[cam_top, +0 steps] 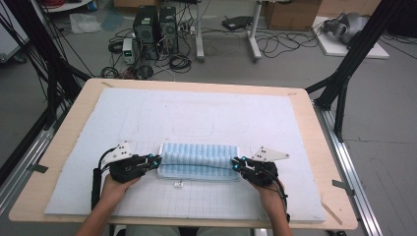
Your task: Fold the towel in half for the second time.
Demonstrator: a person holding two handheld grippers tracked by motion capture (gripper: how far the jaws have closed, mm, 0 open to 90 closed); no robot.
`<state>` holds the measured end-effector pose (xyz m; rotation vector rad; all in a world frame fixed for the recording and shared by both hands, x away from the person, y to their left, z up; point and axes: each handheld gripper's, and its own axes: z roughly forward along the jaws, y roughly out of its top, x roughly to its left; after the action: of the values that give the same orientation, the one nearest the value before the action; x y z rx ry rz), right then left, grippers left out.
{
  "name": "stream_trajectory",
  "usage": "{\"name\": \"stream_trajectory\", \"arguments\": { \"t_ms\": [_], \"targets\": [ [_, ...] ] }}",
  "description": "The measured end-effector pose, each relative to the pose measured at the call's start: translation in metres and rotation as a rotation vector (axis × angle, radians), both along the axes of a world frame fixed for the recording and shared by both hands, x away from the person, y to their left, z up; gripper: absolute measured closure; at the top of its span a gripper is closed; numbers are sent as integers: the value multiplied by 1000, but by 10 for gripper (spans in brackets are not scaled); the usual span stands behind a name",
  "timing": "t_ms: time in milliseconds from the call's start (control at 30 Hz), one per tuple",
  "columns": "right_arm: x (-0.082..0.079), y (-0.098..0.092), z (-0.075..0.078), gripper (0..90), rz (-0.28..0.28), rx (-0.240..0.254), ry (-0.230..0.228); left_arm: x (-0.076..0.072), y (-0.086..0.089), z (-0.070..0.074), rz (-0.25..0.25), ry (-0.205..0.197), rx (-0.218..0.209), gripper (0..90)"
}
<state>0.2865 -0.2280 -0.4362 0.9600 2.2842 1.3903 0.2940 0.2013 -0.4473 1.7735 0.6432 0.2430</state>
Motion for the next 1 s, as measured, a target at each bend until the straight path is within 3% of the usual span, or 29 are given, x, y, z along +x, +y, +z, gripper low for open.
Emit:
{"name": "stream_trajectory", "arguments": {
  "t_ms": [133,267,367,500,567,633,733,833,1000],
  "targets": [
    [-5,-2,-2,770,8,-5,-3,-7,2,1,-22,6,-20,830],
    [-12,-6,0,703,-4,-7,-8,-13,7,8,-24,-22,-68,717],
    [-16,-10,6,663,-20,23,-23,-14,11,16,17,-28,-103,607],
    [-19,-12,18,599,-30,104,-66,-8,8,19,49,-33,-87,600],
    [-18,-9,23,584,-33,120,-79,-4,4,18,53,-35,-73,600],
    [-16,-2,23,585,-27,88,-68,-1,0,16,57,-34,-71,600],
    [-9,13,13,599,-18,-26,-30,3,-6,12,60,-18,-66,600],
    [-5,24,2,627,-5,-104,13,6,-11,7,55,8,-51,600],
    [-4,28,-6,637,15,-173,42,8,-19,-2,42,75,25,616]
  ]
}}
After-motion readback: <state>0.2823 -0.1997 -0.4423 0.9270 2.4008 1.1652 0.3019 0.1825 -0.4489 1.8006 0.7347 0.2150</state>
